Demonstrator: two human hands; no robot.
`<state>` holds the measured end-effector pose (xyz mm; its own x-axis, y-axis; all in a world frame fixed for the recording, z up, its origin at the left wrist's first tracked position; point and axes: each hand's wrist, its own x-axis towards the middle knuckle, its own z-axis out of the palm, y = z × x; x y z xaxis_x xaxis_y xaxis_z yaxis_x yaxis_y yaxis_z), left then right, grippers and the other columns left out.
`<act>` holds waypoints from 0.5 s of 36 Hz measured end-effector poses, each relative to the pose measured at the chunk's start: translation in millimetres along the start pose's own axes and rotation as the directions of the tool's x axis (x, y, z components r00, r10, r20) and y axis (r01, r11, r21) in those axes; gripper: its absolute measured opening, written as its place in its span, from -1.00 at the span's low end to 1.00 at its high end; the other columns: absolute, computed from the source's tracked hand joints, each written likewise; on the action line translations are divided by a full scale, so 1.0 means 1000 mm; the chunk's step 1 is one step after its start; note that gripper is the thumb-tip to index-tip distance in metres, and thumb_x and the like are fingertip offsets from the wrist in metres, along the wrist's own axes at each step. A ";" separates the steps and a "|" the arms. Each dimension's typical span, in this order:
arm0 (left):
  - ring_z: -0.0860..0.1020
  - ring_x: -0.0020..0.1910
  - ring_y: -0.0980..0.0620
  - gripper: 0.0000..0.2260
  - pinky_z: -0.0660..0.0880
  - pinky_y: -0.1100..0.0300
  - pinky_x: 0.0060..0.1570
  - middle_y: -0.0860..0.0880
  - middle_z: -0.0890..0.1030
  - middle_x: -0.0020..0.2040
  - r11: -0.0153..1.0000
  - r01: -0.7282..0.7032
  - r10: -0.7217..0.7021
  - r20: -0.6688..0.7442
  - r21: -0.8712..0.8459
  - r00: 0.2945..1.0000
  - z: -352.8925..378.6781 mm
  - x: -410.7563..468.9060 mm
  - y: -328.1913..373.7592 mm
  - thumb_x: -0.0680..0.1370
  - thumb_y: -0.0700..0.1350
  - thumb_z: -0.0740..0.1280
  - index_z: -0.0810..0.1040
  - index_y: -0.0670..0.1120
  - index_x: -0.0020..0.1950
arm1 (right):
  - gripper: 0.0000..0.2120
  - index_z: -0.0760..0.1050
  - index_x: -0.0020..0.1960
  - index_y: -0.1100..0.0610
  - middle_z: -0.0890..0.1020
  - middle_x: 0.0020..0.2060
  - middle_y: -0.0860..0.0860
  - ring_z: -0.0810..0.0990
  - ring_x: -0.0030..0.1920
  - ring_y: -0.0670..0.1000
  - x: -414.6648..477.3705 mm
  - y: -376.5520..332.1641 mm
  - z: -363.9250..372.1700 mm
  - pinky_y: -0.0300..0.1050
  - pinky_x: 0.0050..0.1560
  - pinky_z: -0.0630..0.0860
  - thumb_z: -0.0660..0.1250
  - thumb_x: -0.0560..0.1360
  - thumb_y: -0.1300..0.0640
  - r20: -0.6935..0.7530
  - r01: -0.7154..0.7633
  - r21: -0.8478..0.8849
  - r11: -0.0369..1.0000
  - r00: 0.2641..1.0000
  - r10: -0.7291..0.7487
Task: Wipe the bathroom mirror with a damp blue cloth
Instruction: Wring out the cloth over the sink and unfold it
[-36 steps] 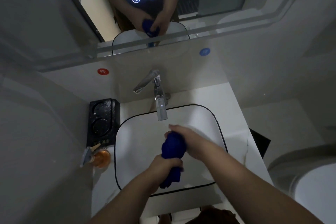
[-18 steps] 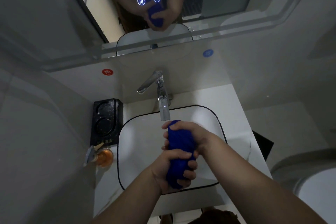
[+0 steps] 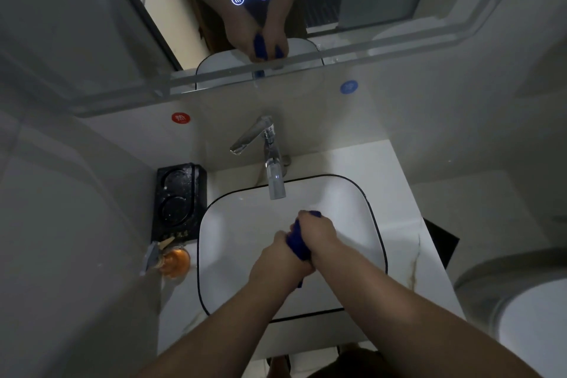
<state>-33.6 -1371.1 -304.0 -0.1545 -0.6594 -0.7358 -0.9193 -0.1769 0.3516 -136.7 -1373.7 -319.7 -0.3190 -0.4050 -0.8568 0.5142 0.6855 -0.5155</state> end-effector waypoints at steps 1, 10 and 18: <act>0.58 -0.26 0.09 -0.61 0.47 0.19 -0.29 0.03 0.60 -0.14 0.995 -0.018 0.017 0.014 0.098 1.000 0.000 0.002 0.000 0.47 0.08 0.48 0.42 -0.01 0.18 | -0.86 0.55 -0.09 0.15 0.66 -0.15 0.12 0.66 -0.22 0.10 0.001 0.002 -0.003 -0.02 -0.13 0.67 0.29 0.59 0.12 0.003 -0.038 0.019 0.999 0.999 0.038; 0.54 -0.18 0.02 -0.64 0.45 0.16 -0.19 0.07 0.53 -0.12 0.882 -0.154 0.207 -0.073 0.446 0.976 0.003 -0.012 -0.013 0.55 0.02 0.39 0.39 0.00 0.28 | -0.59 0.49 0.42 0.29 0.57 0.40 0.31 0.58 -0.20 0.09 0.008 0.014 -0.006 0.08 0.08 0.59 0.23 0.63 0.17 0.070 -0.138 0.064 0.988 0.989 0.133; 0.67 -0.12 0.07 -0.46 0.65 0.11 -0.09 0.08 0.68 -0.01 0.953 -0.303 0.303 -0.025 0.001 0.953 0.001 -0.012 -0.039 0.53 -0.03 0.44 0.38 0.13 0.49 | -0.52 0.47 0.41 0.22 0.59 0.35 0.21 0.56 0.35 0.24 0.006 0.013 -0.006 0.11 0.36 0.56 0.32 0.64 -0.08 0.108 -0.280 0.036 0.959 0.955 0.275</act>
<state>3.6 -1355.5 -310.0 -0.4168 -0.6997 -0.5803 -0.8296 0.0319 0.5574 -137.3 -1363.7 -331.5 -0.0775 -0.2641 -0.9614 0.6114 0.7491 -0.2551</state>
